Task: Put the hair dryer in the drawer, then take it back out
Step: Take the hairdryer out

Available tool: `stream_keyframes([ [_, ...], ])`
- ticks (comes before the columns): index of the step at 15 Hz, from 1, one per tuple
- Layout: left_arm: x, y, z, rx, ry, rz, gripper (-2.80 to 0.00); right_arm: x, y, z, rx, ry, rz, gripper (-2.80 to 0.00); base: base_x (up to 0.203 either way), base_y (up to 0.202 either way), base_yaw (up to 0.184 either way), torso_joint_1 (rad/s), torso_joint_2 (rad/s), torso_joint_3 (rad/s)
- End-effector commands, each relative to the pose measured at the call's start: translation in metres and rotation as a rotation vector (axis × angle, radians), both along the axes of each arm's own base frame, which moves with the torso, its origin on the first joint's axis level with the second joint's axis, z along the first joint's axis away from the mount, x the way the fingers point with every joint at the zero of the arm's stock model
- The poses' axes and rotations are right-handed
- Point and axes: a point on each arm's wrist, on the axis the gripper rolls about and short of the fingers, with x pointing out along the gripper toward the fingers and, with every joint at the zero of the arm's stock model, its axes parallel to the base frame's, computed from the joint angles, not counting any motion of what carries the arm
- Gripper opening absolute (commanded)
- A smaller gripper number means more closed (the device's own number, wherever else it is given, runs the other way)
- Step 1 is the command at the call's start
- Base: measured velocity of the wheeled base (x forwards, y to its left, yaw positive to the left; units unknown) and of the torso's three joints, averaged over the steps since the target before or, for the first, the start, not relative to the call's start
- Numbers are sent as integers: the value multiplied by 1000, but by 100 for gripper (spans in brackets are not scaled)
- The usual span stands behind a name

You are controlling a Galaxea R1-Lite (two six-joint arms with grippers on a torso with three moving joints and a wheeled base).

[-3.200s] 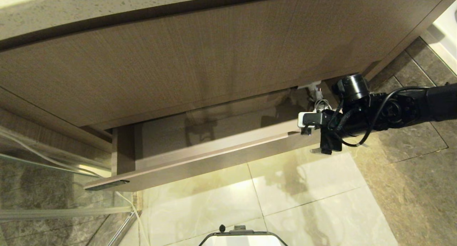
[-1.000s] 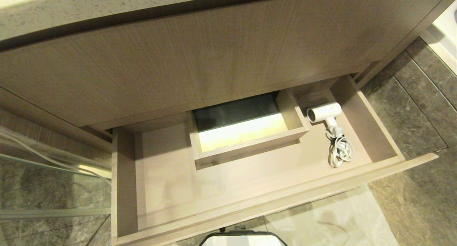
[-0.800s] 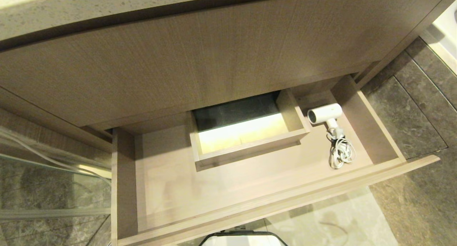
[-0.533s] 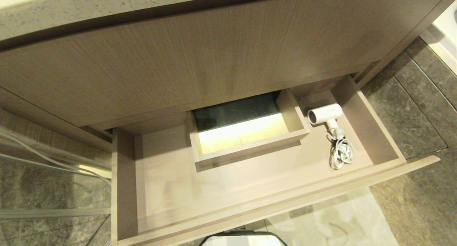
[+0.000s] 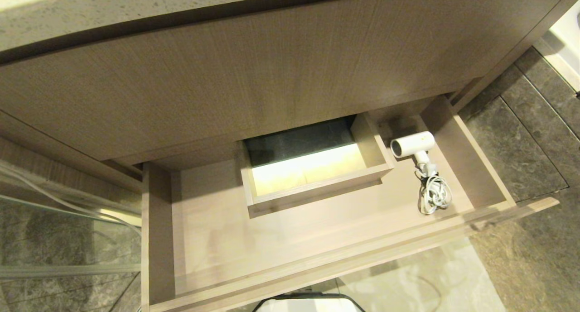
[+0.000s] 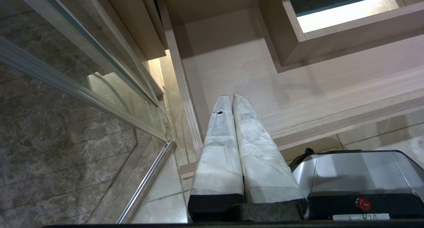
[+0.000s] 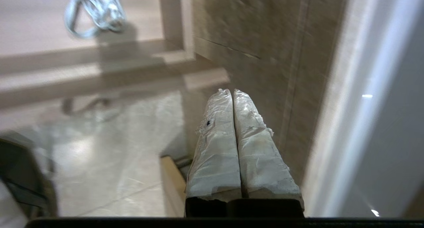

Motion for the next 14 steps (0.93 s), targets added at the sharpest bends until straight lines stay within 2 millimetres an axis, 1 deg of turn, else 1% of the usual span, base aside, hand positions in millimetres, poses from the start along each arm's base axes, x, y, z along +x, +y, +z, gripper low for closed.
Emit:
stream_keyframes([
  [1,0,0,0,0,-1,1,-280,52,1,-23,56,81,16,-280,0,0,0,0,0,0],
  [3,0,0,0,0,-1,0,-280,87,8,-30,109,75,20,-280,0,0,0,0,0,0],
  [7,0,0,0,0,-1,0,-280,153,15,-58,169,94,24,-280,0,0,0,0,0,0],
  [10,0,0,0,0,-1,1,-280,183,14,-77,205,108,0,-280,0,0,0,0,0,0],
  [14,0,0,0,0,-1,1,-280,202,12,-105,213,167,-3,-280,0,0,0,0,0,0],
])
